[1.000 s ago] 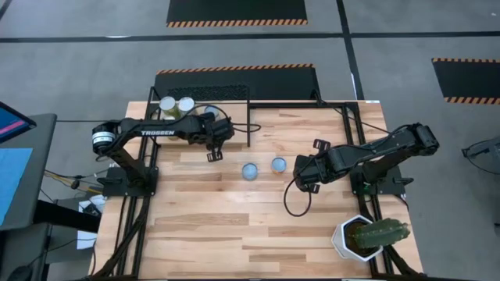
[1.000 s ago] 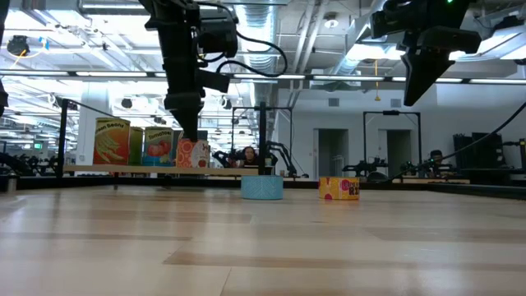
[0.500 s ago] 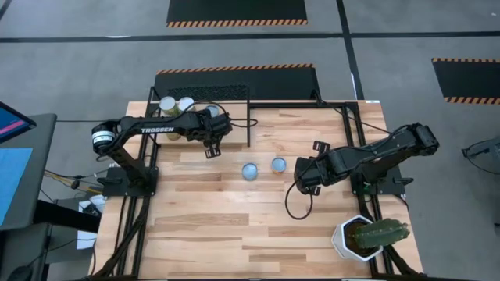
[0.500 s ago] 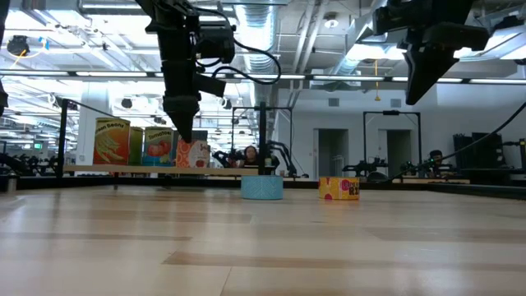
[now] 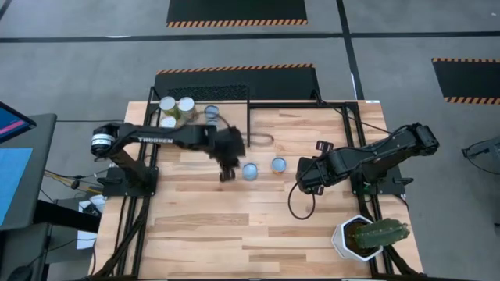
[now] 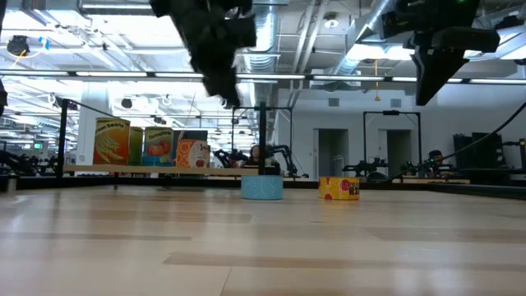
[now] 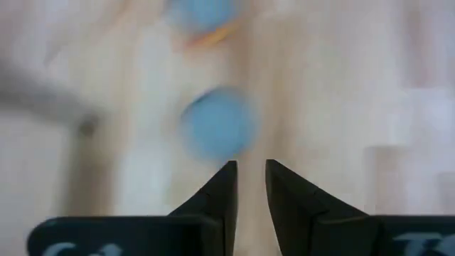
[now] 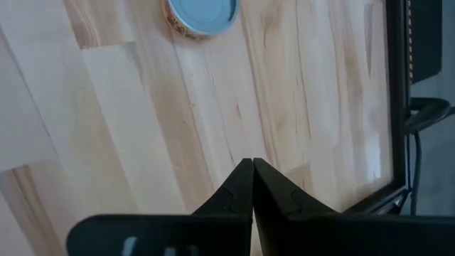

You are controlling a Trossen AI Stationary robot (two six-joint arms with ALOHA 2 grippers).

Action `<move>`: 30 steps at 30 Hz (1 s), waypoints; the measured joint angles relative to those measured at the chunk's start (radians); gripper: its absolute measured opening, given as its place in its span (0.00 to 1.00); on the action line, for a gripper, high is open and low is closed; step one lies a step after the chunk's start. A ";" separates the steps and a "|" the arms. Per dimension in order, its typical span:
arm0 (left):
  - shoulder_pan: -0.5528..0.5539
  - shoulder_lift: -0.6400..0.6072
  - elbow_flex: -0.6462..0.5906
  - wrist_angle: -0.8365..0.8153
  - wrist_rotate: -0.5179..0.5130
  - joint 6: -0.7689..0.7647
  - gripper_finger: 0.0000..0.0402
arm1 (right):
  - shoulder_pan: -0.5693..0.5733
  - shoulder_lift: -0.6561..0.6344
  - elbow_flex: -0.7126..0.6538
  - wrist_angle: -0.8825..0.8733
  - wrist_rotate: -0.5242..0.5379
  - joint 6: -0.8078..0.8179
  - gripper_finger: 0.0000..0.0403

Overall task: Pick and place cans onto a shelf
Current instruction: Put the canned tuna on the shelf

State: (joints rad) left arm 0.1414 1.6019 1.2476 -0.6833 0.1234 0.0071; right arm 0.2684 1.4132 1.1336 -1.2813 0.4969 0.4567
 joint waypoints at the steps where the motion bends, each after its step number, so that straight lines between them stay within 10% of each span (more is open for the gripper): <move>1: -0.028 0.002 -0.008 0.050 0.017 0.014 0.15 | 0.000 0.000 0.000 -0.005 0.000 0.009 0.07; 9: -0.165 0.079 -0.102 0.301 -0.193 0.110 0.15 | 0.006 0.000 0.000 -0.012 -0.001 0.012 0.06; 30: -0.163 0.297 -0.097 0.358 -0.285 0.146 0.28 | 0.007 0.000 0.000 -0.012 -0.002 0.009 0.06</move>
State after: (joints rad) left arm -0.0216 1.8987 1.1505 -0.3251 -0.1616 0.1533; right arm 0.2749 1.4136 1.1336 -1.2936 0.4945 0.4655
